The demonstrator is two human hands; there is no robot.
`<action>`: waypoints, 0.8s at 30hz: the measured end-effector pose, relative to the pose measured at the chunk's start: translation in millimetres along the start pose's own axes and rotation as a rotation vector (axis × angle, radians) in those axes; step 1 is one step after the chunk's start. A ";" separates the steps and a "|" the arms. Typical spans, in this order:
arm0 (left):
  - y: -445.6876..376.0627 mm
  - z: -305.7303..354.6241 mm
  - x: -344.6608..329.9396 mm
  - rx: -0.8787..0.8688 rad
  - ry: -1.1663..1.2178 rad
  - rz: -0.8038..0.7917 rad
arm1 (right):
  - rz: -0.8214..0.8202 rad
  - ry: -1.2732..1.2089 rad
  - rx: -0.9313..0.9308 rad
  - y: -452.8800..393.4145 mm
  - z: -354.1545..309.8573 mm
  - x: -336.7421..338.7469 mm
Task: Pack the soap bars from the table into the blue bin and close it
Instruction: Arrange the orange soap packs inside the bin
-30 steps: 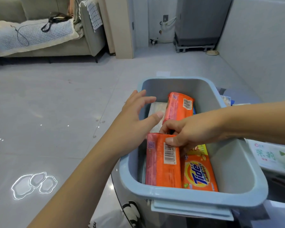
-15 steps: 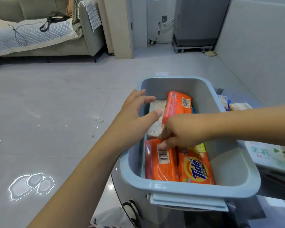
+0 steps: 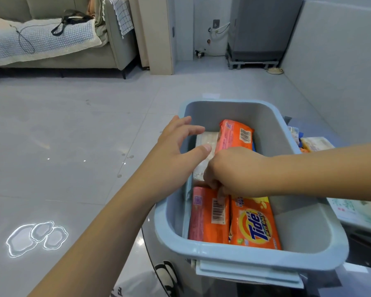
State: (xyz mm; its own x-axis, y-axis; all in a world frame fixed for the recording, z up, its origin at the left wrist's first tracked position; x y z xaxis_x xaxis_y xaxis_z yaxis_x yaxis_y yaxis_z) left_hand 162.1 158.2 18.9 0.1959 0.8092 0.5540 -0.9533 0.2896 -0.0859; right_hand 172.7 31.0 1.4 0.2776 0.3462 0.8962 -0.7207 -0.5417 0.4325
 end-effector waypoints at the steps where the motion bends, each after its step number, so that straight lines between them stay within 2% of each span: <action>1: -0.2 -0.1 -0.1 0.000 0.008 0.003 | 0.044 0.035 0.020 0.3 1.0 1.7; 6: -0.1 0.6 -0.7 0.037 0.102 0.020 | 0.226 0.284 0.148 6.0 -4.6 2.7; 9: 0.1 -0.4 -0.6 0.087 0.214 0.051 | 0.295 0.421 0.161 -1.4 -4.0 5.0; 14: -0.8 -8.8 -1.2 0.150 0.360 0.020 | 0.315 0.350 0.163 -12.6 0.1 0.6; 19: 2.5 -13.0 -0.3 0.169 0.386 0.018 | 0.341 0.396 0.171 -12.4 4.7 2.5; 24: 10.2 -15.6 0.0 0.193 0.420 0.030 | 0.353 0.268 0.161 -7.7 4.7 6.4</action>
State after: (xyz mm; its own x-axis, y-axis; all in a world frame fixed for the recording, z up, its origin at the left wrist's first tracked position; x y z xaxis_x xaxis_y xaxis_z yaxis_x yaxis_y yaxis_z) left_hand 155.9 169.1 5.1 0.2056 0.9643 0.1671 -0.9776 0.1945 0.0805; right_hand 183.0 33.8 4.3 -0.1554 0.2935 0.9433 -0.6284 -0.7661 0.1348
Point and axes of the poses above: each hand's wrist, its own y-axis away from the middle knuckle, its own x-axis out of the back of the hand, z = x × y, the point moved 2 cm from there along -y, towards the middle knuckle, and after that the axes turned 3 degrees about x, right-handed, at the moved point
